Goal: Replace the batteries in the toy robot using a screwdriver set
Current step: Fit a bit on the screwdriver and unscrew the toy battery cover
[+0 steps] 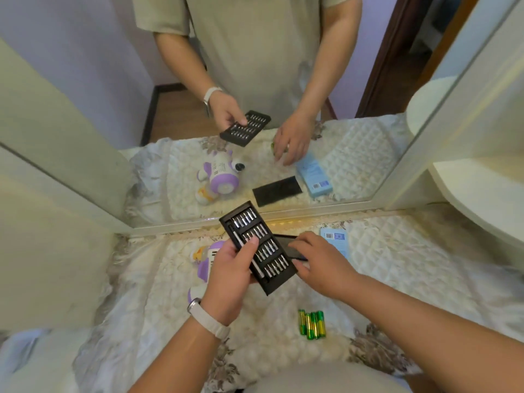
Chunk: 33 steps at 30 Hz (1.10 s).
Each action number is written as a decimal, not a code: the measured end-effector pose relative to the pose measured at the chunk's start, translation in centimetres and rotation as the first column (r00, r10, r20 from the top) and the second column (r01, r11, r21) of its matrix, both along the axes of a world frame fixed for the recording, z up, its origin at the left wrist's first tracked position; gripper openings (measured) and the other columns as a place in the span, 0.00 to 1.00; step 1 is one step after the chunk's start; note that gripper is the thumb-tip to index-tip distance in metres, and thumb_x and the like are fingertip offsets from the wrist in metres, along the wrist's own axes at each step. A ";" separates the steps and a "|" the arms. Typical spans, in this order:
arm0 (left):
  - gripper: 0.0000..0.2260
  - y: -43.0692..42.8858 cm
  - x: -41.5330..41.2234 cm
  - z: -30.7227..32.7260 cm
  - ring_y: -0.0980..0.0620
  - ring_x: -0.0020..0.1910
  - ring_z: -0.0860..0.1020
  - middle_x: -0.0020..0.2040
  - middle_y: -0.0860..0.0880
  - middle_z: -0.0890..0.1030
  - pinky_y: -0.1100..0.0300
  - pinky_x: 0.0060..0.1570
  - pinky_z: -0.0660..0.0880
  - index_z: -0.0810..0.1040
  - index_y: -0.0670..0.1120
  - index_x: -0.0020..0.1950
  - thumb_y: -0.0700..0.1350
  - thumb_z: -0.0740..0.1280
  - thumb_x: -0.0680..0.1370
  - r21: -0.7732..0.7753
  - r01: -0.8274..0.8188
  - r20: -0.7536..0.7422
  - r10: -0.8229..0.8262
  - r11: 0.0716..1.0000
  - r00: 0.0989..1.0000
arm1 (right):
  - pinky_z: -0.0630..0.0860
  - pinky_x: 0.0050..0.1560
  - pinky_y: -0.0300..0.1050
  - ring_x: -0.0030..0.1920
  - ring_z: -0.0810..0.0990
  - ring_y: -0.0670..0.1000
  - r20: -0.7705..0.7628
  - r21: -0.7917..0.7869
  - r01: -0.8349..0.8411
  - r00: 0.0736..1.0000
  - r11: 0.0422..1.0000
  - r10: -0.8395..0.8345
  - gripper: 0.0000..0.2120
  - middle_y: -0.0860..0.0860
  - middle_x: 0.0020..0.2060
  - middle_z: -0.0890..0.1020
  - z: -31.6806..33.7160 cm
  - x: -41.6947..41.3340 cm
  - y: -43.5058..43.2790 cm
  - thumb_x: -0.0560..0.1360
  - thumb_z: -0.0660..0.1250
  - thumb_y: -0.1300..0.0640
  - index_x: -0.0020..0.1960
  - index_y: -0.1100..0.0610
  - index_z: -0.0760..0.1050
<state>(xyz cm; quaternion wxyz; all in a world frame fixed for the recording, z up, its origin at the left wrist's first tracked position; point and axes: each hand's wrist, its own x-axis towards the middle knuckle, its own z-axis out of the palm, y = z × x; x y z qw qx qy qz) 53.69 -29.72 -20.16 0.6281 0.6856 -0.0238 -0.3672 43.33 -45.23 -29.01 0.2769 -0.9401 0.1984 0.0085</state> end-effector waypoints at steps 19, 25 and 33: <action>0.10 -3.1 -9.3 6.4 0.43 0.48 0.84 0.50 0.42 0.85 0.40 0.46 0.82 0.80 0.45 0.57 0.35 0.66 0.78 0.006 0.160 0.196 -0.158 0.987 0.968 | 0.78 0.41 0.49 0.43 0.75 0.47 0.430 -0.087 -0.241 0.866 0.967 0.255 0.14 0.46 0.47 0.74 14.1 -6.5 -3.1 0.75 0.61 0.48 0.54 0.53 0.79; 0.11 -4.2 -10.9 7.9 0.43 0.46 0.85 0.46 0.42 0.85 0.46 0.42 0.83 0.80 0.45 0.53 0.32 0.64 0.77 0.017 0.181 0.229 -0.180 0.983 0.957 | 0.78 0.40 0.47 0.42 0.77 0.47 0.490 -0.080 -0.244 0.835 0.967 0.251 0.14 0.48 0.46 0.77 15.1 -8.3 -3.9 0.75 0.62 0.51 0.54 0.56 0.81; 0.11 -6.0 -12.4 10.9 0.47 0.41 0.84 0.42 0.46 0.84 0.56 0.33 0.79 0.80 0.44 0.52 0.31 0.64 0.77 -0.040 0.257 0.255 -0.239 0.966 0.937 | 0.78 0.43 0.43 0.42 0.79 0.46 0.547 -0.140 -0.299 0.771 0.944 0.326 0.11 0.49 0.45 0.80 18.5 -10.3 -6.8 0.75 0.64 0.54 0.51 0.58 0.82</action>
